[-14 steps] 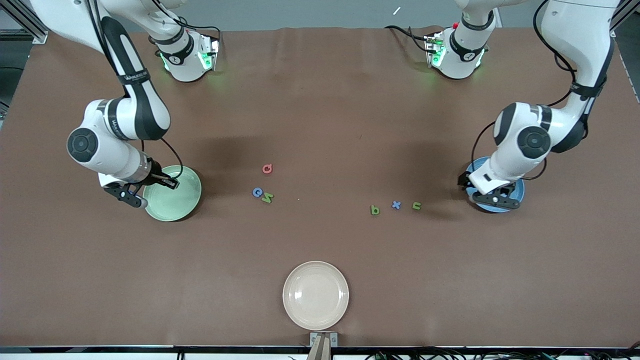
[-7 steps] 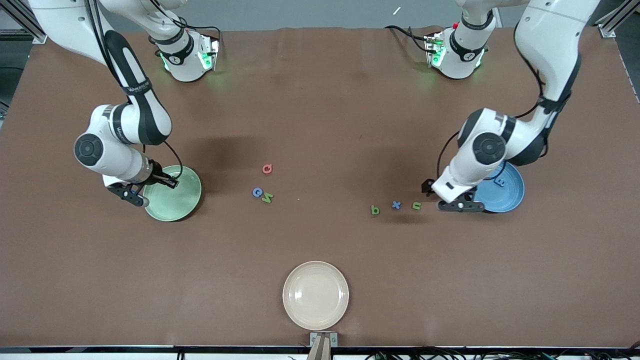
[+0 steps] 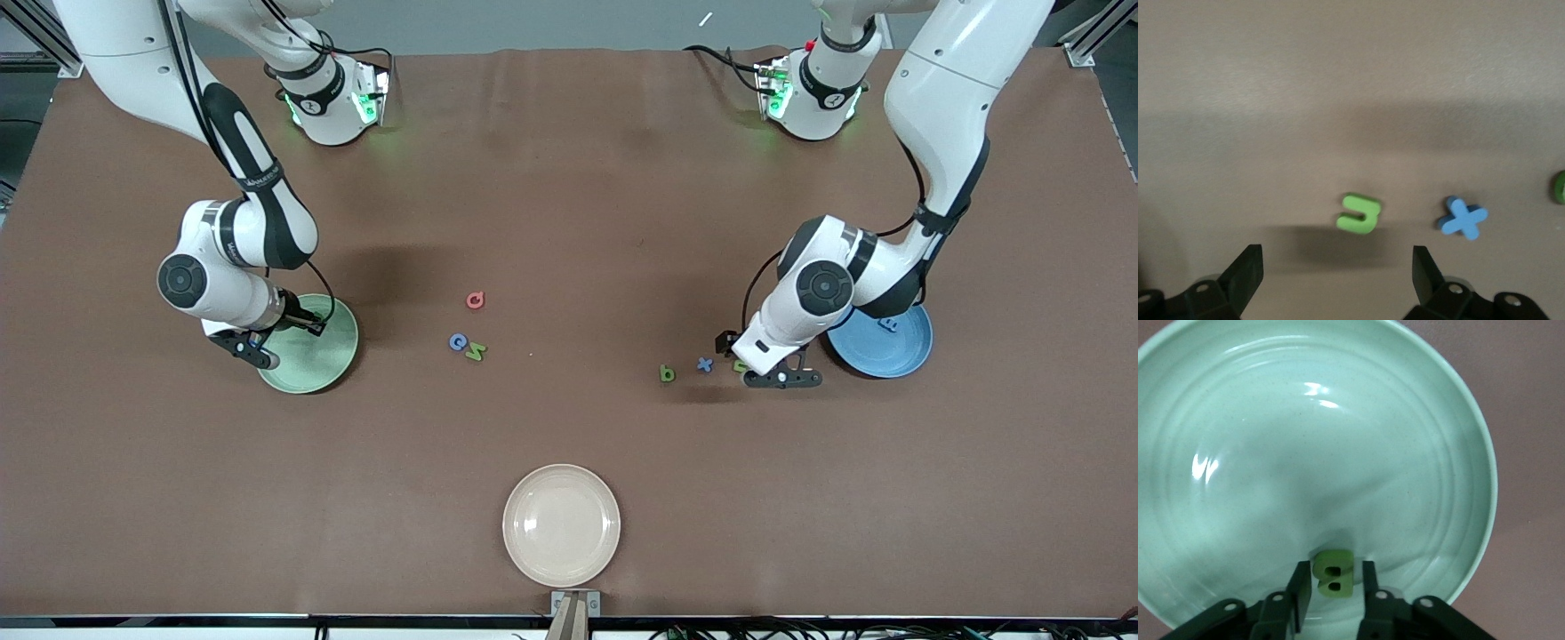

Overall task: Sort upper and lower case letters into plates
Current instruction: 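Place the B in the green plate while the left gripper reaches the n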

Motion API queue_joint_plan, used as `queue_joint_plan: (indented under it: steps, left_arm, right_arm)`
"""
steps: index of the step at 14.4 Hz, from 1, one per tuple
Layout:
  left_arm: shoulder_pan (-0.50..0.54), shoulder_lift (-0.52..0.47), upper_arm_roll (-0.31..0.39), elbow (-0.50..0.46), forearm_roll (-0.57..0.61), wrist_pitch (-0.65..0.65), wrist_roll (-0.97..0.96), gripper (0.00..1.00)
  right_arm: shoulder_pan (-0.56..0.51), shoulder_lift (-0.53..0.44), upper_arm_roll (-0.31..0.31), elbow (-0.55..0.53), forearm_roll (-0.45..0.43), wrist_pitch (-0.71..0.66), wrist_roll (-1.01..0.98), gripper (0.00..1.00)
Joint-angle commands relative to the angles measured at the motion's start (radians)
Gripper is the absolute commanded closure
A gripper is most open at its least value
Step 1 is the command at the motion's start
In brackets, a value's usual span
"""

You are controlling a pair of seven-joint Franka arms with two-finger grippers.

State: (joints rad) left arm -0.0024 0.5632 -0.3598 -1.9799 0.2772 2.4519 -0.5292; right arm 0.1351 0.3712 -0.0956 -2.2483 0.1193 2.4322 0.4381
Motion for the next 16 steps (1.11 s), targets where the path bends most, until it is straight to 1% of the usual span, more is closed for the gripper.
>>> queue_joint_plan:
  steps: [1, 2, 5, 6, 9, 11, 12, 14, 16]
  left_arm:
    - [-0.008, 0.055, 0.002, 0.064, 0.017, -0.004, -0.02, 0.1]
    - [-0.01, 0.063, 0.002, 0.073, 0.019, -0.004, -0.02, 0.15]
    - [-0.008, 0.079, 0.005, 0.082, 0.023, -0.001, -0.02, 0.31]
    - [-0.008, 0.081, 0.005, 0.082, 0.036, -0.001, -0.02, 0.36]
    - [-0.008, 0.083, 0.005, 0.084, 0.051, -0.001, -0.02, 0.54]
    - [-0.008, 0.086, 0.005, 0.084, 0.053, -0.001, -0.044, 0.67]
    - [-0.01, 0.086, 0.005, 0.085, 0.053, 0.001, -0.054, 0.74]
    - [-0.01, 0.086, 0.005, 0.093, 0.053, 0.001, -0.08, 0.83]
    - [-0.007, 0.073, 0.004, 0.093, 0.053, 0.001, -0.115, 0.88]
  right_arm:
    - [-0.022, -0.026, 0.017, -0.004, -0.003, -0.005, -0.009, 0.0]
    - [-0.011, -0.035, 0.019, 0.022, -0.001, -0.045, 0.001, 0.0]
    - [0.003, -0.049, 0.028, 0.142, 0.002, -0.229, 0.049, 0.0]
    - [0.024, -0.049, 0.03, 0.159, 0.005, -0.246, 0.083, 0.0]
    - [0.122, -0.046, 0.03, 0.162, 0.013, -0.21, 0.217, 0.0]
    - [0.187, -0.038, 0.03, 0.161, 0.014, -0.144, 0.275, 0.0]
    - [0.208, -0.034, 0.03, 0.161, 0.014, -0.112, 0.29, 0.0]
    - [0.241, 0.0, 0.03, 0.161, 0.014, -0.035, 0.294, 0.0]
    - [0.254, 0.044, 0.03, 0.161, 0.014, 0.051, 0.312, 0.0]
